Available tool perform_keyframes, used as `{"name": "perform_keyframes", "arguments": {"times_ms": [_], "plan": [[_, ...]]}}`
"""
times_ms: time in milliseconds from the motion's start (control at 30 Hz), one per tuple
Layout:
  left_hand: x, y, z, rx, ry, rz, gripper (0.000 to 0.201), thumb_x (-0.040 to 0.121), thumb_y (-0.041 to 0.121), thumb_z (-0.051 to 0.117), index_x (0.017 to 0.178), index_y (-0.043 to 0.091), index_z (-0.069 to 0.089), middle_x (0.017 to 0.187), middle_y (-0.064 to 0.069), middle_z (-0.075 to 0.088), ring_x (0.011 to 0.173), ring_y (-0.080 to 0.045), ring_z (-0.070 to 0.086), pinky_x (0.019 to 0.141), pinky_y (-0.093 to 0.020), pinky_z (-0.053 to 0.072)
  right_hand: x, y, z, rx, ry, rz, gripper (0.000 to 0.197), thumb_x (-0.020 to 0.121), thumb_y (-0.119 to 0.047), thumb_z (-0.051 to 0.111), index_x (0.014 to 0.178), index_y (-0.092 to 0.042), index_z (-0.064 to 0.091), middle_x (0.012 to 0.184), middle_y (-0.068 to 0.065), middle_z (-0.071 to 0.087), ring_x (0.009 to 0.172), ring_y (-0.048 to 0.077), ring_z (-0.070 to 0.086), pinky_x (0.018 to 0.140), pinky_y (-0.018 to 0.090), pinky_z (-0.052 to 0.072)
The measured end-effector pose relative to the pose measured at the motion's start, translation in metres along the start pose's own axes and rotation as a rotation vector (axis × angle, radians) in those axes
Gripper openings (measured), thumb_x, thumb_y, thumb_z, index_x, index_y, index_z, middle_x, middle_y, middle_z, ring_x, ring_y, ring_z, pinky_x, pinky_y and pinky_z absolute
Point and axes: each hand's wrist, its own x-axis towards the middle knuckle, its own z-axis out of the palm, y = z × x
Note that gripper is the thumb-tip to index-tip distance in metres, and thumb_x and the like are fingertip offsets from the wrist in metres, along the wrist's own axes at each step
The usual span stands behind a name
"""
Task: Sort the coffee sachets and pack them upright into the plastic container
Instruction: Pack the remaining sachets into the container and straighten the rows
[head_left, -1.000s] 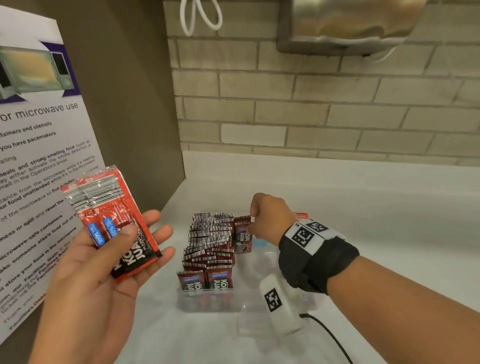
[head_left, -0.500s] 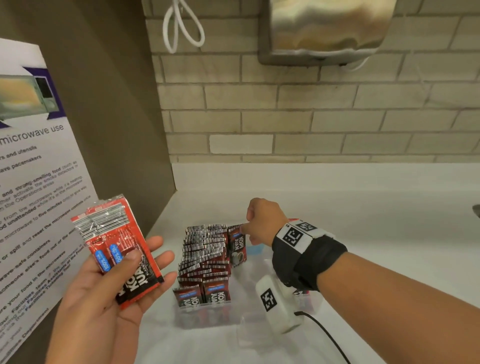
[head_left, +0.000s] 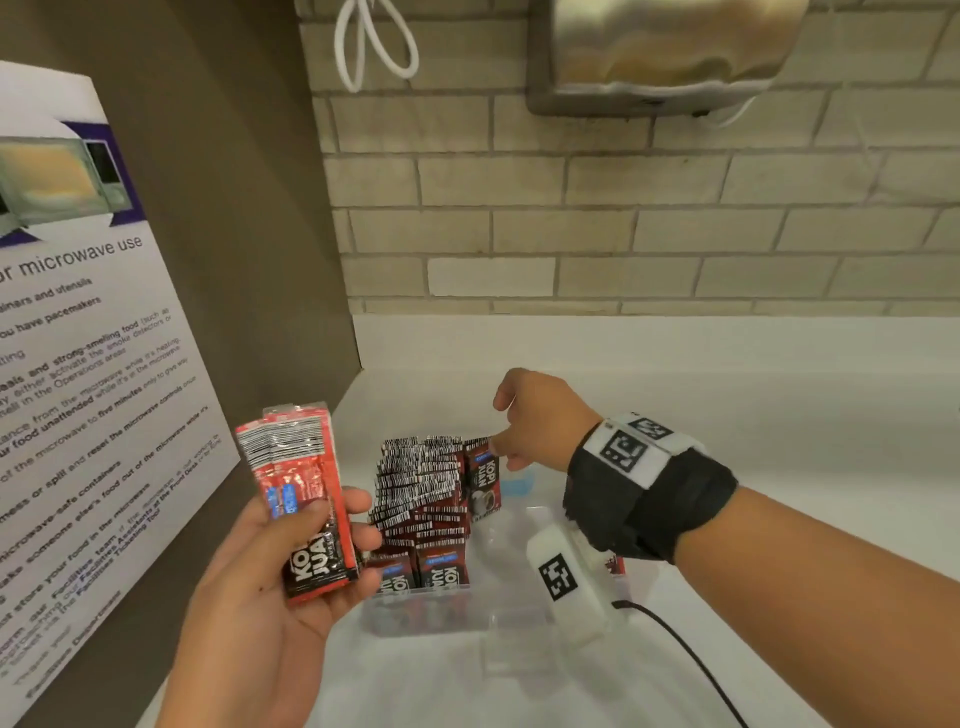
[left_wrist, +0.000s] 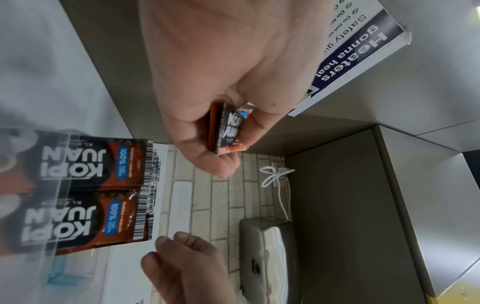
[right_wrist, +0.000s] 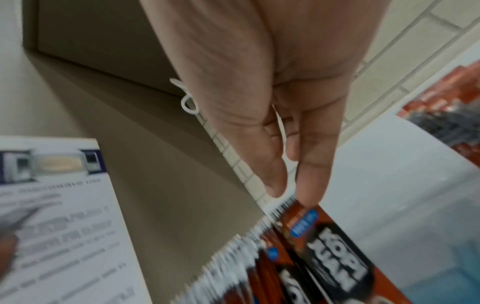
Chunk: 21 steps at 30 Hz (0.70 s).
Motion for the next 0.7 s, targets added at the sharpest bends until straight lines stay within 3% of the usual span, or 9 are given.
{"name": "perform_keyframes", "arguments": {"times_ms": [67, 133, 200, 267, 333, 400, 533, 633, 700], "plan": [[-0.001, 0.003, 0.005, -0.027, -0.039, -0.049, 0.036, 0.059, 0.025, 0.066, 0.091, 0.009, 0.062, 0.072, -0.011, 0.066, 0.049, -0.016, 0.059, 0.036, -0.023, 0.043, -0.010, -0.003, -0.008, 0.151, 0.062, -0.021, 0.029, 0.082, -0.006, 0.066, 0.106, -0.009, 0.050, 0.085, -0.002, 0.047, 0.064, 0.021, 0.063, 0.070, 0.036, 0.056], [0.001, 0.005, 0.010, -0.047, -0.058, -0.081, 0.052, 0.044, 0.030, 0.072, 0.092, 0.009, 0.065, 0.075, -0.014, 0.065, 0.049, -0.019, 0.057, 0.037, -0.021, 0.040, -0.020, -0.007, -0.015, 0.276, 0.121, -0.073, 0.022, 0.082, -0.008, 0.066, 0.098, -0.012, 0.051, 0.086, 0.002, 0.050, 0.056, 0.017, 0.057, 0.065, 0.035, 0.055], [0.005, 0.005, 0.016, -0.081, -0.069, -0.084, 0.038, 0.060, 0.021, 0.056, 0.096, 0.008, 0.063, 0.074, -0.015, 0.065, 0.049, -0.019, 0.056, 0.037, -0.021, 0.037, -0.033, -0.014, -0.016, 0.389, 0.138, -0.125, 0.017, 0.083, -0.012, 0.066, 0.094, -0.016, 0.054, 0.088, 0.004, 0.053, 0.059, 0.017, 0.055, 0.066, 0.036, 0.053], [0.010, 0.002, 0.022, -0.061, -0.093, -0.059, 0.030, 0.075, 0.008, 0.046, 0.101, 0.008, 0.062, 0.080, -0.012, 0.070, 0.055, -0.019, 0.063, 0.039, -0.024, 0.046, -0.048, -0.020, -0.008, 0.499, 0.090, -0.170, 0.016, 0.083, -0.019, 0.067, 0.095, -0.018, 0.056, 0.090, 0.002, 0.054, 0.064, 0.015, 0.053, 0.065, 0.036, 0.050], [0.014, -0.003, 0.031, -0.001, -0.099, -0.034, 0.027, 0.089, 0.002, 0.043, 0.108, 0.010, 0.061, 0.094, -0.010, 0.074, 0.074, -0.020, 0.071, 0.055, -0.030, 0.058, -0.063, -0.025, 0.005, 0.608, 0.004, -0.210, 0.023, 0.080, -0.023, 0.071, 0.097, -0.020, 0.056, 0.089, -0.002, 0.055, 0.065, 0.012, 0.050, 0.061, 0.030, 0.047], [0.014, -0.001, 0.042, 0.050, -0.109, -0.021, 0.027, 0.090, 0.004, 0.049, 0.115, 0.010, 0.059, 0.103, -0.011, 0.073, 0.090, -0.024, 0.072, 0.067, -0.036, 0.060, -0.073, -0.028, 0.015, 0.657, -0.034, -0.250, 0.033, 0.075, -0.022, 0.076, 0.099, -0.022, 0.053, 0.087, -0.005, 0.055, 0.065, 0.007, 0.049, 0.060, 0.024, 0.045], [0.012, 0.003, 0.056, 0.044, -0.138, -0.013, 0.031, 0.087, 0.017, 0.053, 0.115, 0.008, 0.061, 0.104, -0.014, 0.072, 0.095, -0.028, 0.070, 0.073, -0.038, 0.060, -0.070, -0.025, 0.017, 0.753, 0.052, -0.236, 0.039, 0.073, -0.010, 0.077, 0.099, -0.018, 0.050, 0.082, 0.000, 0.052, 0.061, 0.007, 0.048, 0.056, 0.022, 0.045], [0.011, 0.001, 0.064, 0.009, -0.120, -0.038, 0.025, 0.096, 0.011, 0.044, 0.112, 0.008, 0.062, 0.101, -0.014, 0.073, 0.090, -0.027, 0.071, 0.072, -0.040, 0.060, -0.068, -0.017, 0.014, 0.738, 0.122, -0.233, 0.028, 0.075, -0.015, 0.075, 0.093, -0.018, 0.055, 0.089, 0.002, 0.054, 0.065, 0.013, 0.050, 0.058, 0.029, 0.049], [0.012, -0.004, 0.070, 0.082, -0.107, -0.009, 0.026, 0.096, 0.008, 0.044, 0.115, 0.011, 0.062, 0.101, -0.011, 0.073, 0.089, -0.026, 0.071, 0.076, -0.044, 0.059, -0.071, -0.015, 0.010, 0.666, 0.158, -0.255, 0.016, 0.079, -0.018, 0.071, 0.085, -0.015, 0.056, 0.091, 0.004, 0.059, 0.064, 0.011, 0.054, 0.058, 0.026, 0.052]]}}
